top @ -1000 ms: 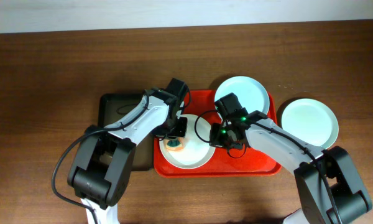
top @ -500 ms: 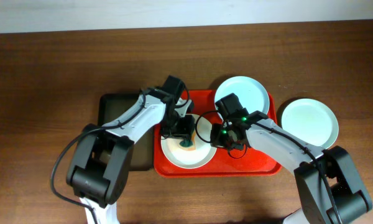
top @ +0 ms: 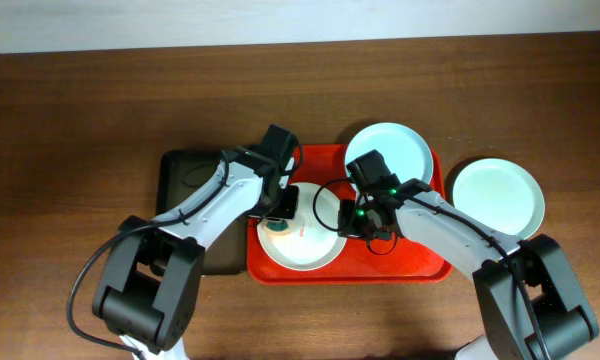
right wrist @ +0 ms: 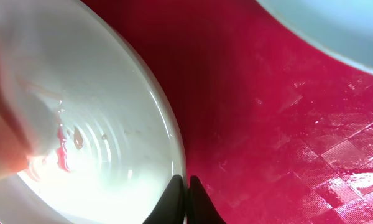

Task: Clean dirty plates on tray and stack at the side
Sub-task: 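Scrub the held plate with the sponge in left gripper, then dip the sponge into the black tray with left gripper, then scrub the plate again with the sponge in left gripper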

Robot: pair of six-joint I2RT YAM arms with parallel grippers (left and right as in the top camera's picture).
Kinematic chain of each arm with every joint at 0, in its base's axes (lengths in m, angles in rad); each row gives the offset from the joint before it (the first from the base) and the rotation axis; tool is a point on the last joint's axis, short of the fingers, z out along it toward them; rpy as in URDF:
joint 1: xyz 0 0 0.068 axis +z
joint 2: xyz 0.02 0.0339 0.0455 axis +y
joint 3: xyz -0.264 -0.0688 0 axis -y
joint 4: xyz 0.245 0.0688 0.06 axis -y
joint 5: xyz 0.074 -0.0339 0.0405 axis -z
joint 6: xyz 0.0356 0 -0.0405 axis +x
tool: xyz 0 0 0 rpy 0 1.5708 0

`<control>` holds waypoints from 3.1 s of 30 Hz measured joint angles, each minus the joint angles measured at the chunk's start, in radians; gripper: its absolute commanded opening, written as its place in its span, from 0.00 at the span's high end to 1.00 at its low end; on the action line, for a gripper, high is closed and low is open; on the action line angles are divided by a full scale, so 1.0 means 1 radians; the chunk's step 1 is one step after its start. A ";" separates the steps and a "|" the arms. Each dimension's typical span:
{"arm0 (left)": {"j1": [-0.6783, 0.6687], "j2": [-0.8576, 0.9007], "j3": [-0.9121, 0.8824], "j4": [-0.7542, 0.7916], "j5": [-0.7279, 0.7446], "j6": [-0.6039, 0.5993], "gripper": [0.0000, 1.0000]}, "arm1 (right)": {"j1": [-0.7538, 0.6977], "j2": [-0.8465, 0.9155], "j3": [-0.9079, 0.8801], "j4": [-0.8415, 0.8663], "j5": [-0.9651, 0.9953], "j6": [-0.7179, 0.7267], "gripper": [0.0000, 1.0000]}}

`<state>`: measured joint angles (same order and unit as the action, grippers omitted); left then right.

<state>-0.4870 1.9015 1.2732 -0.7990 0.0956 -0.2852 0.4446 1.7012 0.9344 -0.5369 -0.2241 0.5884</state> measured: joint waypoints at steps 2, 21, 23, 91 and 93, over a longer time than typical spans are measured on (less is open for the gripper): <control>0.000 0.000 -0.011 0.012 0.000 0.000 1.00 | 0.000 0.000 -0.001 0.000 0.000 -0.002 0.96; 0.099 -0.061 -0.047 -0.008 0.273 0.008 1.00 | 0.000 0.000 -0.002 0.006 -0.022 -0.012 0.96; 0.121 -0.123 -0.043 -0.040 0.204 0.008 1.00 | 0.000 0.000 -0.002 0.006 -0.021 -0.013 0.96; -0.042 0.029 -0.037 0.041 0.132 -0.004 1.00 | -0.001 0.000 -0.004 0.015 -0.055 -0.035 0.96; -0.042 0.029 -0.037 0.040 0.117 -0.005 1.00 | -0.001 0.000 -0.004 0.016 -0.059 -0.035 0.96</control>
<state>-0.5289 1.9308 1.2366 -0.7586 0.2131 -0.2897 0.4438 1.7016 0.9306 -0.5209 -0.2832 0.5533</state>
